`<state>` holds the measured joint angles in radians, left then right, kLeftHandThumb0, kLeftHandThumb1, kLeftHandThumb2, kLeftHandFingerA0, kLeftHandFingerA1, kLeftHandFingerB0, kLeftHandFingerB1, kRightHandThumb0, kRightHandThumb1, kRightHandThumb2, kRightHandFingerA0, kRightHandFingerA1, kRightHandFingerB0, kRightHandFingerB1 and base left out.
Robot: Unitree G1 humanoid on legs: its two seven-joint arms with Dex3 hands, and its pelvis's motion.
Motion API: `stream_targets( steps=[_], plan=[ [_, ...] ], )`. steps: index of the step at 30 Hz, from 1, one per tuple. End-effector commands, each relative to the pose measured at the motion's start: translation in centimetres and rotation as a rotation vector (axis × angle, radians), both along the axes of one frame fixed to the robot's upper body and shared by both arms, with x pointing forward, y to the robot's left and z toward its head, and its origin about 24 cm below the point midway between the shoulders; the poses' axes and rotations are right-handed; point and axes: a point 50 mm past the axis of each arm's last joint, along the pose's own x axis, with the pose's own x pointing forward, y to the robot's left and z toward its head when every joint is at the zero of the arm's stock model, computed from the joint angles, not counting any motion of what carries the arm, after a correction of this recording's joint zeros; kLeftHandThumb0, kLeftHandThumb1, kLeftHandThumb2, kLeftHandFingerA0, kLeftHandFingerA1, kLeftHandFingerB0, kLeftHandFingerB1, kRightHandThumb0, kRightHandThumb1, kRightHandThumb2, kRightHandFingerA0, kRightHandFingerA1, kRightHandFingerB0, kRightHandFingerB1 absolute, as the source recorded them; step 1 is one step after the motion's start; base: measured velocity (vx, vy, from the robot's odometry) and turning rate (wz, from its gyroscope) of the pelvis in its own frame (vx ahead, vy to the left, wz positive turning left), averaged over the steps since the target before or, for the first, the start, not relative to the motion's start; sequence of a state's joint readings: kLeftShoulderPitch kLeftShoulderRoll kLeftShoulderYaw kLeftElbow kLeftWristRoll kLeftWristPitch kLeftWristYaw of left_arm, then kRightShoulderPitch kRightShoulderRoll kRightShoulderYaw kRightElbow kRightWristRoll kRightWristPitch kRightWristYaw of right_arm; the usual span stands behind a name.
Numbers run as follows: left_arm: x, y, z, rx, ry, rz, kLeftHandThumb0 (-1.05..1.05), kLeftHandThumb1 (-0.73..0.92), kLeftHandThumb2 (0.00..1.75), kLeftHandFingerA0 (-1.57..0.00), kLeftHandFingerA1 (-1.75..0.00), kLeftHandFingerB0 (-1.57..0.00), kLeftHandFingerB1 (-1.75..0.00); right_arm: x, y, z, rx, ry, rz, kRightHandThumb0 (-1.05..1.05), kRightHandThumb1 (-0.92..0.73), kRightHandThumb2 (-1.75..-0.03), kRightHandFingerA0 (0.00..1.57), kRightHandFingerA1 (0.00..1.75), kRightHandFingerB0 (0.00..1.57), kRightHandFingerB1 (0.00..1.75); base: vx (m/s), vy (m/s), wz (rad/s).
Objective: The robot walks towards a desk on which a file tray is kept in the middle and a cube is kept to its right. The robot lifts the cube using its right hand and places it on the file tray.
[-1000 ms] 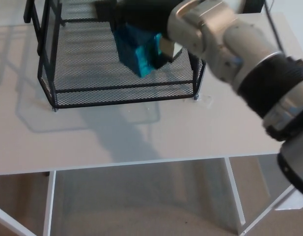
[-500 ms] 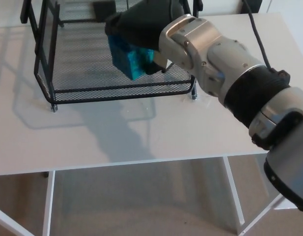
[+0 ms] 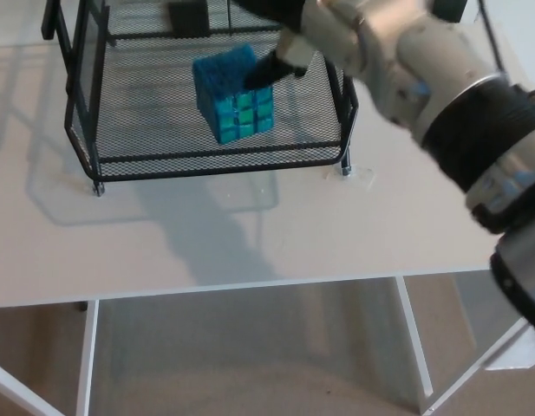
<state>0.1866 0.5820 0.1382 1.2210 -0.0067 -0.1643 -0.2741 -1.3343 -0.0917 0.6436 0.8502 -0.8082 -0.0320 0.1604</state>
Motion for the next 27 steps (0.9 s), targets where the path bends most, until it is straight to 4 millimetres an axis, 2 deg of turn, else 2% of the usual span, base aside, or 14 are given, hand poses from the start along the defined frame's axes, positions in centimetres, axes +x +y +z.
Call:
stream_targets(
  steps=[1, 8, 9, 10, 12, 14, 16, 18, 19, 22, 24, 25, 26, 27],
  plan=[
    [-0.2, 0.3, 0.4, 0.005, -0.013, -0.007, -1.02, 0.69, 0.7, -0.46, -1.02, -0.27, -0.88, -0.9, -3.5, 3.7, -0.065, -0.008, 0.014, -1.04, -0.61, -0.92, 0.0, 0.17, 0.0, 0.03, 0.0, 0.0, 0.0],
    [-0.2, 0.0, 0.0, 0.008, -0.004, -0.008, -1.04, 0.69, 0.68, -0.48, -1.04, -0.31, -0.93, -3.2, -10.9, 9.4, 0.205, 0.088, -0.067, -0.98, -0.57, -0.87, 0.0, 0.08, 0.1, 0.05, 0.0, 0.0, 0.0],
    [-0.6, 0.1, 0.1, 0.0, -0.009, 0.008, -1.03, 0.51, 1.14, -0.53, -0.93, -0.26, -0.77, -3.9, -13.6, 10.2, 0.298, 0.088, -0.089, -1.05, -0.61, -0.88, 0.0, 0.05, 0.12, 0.0, 0.0, 0.0, 0.0],
    [-0.7, 0.1, 0.1, 0.001, -0.01, 0.011, -1.04, 0.69, 0.66, -0.47, -1.02, -0.28, -0.9, -4.5, -15.6, 10.7, 0.349, 0.077, -0.132, -1.05, -0.61, -0.87, 0.0, 0.03, 0.11, 0.04, 0.0, 0.0, 0.0],
    [-0.7, 0.1, 0.1, 0.002, -0.009, 0.014, -1.02, 0.69, 0.69, -0.47, -1.05, -0.3, -0.92, -5.7, -17.7, 11.4, 0.379, 0.048, -0.195, -1.05, -0.62, -0.88, 0.0, 0.04, 0.06, 0.04, 0.0, 0.0, 0.0],
    [-0.6, 0.1, 0.1, -0.01, -0.002, 0.015, -0.92, 0.53, 1.14, -0.56, -0.92, -0.29, -0.75, -9.4, -23.1, 11.8, 0.438, -0.036, -0.264, -0.81, -0.48, -0.77, 0.0, 0.1, 0.04, 0.09, 0.0, 0.0, 0.0],
    [-0.4, 0.0, 0.0, -0.006, 0.009, 0.009, -0.95, 0.68, 0.71, -0.45, -1.0, -0.31, -0.86, -11.4, -26.3, 11.3, 0.542, -0.026, -0.304, -0.6, -0.57, -0.75, 0.0, 0.0, 0.02, 0.18, 0.0, 0.0, 0.0],
    [-0.1, 0.0, 0.0, -0.007, -0.017, 0.035, -0.98, 0.52, 0.99, -0.55, -0.93, -0.26, -0.78, -14.0, -30.7, 9.6, 0.668, -0.063, -0.372, -0.85, -0.52, -0.83, 0.0, 0.11, 0.01, 0.15, 0.0, 0.0, 0.0],
    [0.1, 0.2, 0.1, -0.008, -0.034, 0.047, -0.97, 0.7, 0.73, -0.5, -1.06, -0.19, -0.94, -16.2, -33.5, 8.2, 0.762, -0.078, -0.443, -0.68, -0.55, -0.79, 0.0, 0.0, 0.05, 0.19, 0.0, 0.0, 0.0],
    [0.1, 0.3, 0.2, -0.008, -0.039, 0.039, -1.02, 0.53, 1.03, -0.55, -0.95, -0.27, -0.81, -18.1, -35.3, 6.7, 0.851, -0.112, -0.491, -0.78, -0.44, -0.76, 0.0, 0.04, 0.06, 0.19, 0.0, 0.0, 0.0],
    [0.3, 0.6, 0.6, -0.006, -0.046, 0.045, -1.02, 0.74, 0.71, -0.5, -1.07, -0.21, -0.94, -20.2, -37.5, 4.1, 0.917, -0.234, -0.512, -0.61, -0.63, -0.6, 0.01, 0.35, 0.14, 0.3, 0.0, 0.0, 0.0],
    [0.3, 0.7, 0.7, -0.006, -0.049, 0.044, -1.03, 0.73, 0.73, -0.48, -1.1, -0.25, -0.97, -21.1, -38.7, 2.7, 0.987, -0.299, -0.538, -0.62, -0.6, -0.57, 0.2, 0.49, 0.3, 0.41, 0.0, 0.0, 0.0],
    [0.3, 0.8, 0.8, -0.002, -0.05, 0.042, -1.0, 0.74, 0.73, -0.48, -1.02, -0.27, -0.88, -23.3, -40.9, -0.4, 1.127, -0.426, -0.643, -0.68, -0.62, -0.59, 1.14, 1.03, 0.35, 0.45, 0.0, 0.0, 0.0],
    [0.3, 0.9, 0.8, 0.003, -0.047, 0.043, -1.0, 0.74, 0.73, -0.48, -1.02, -0.27, -0.88, -24.4, -41.9, -2.0, 1.178, -0.471, -0.719, -0.68, -0.62, -0.59, 1.14, 1.03, 0.35, 0.45, 0.0, 0.0, 0.0]
  ],
)
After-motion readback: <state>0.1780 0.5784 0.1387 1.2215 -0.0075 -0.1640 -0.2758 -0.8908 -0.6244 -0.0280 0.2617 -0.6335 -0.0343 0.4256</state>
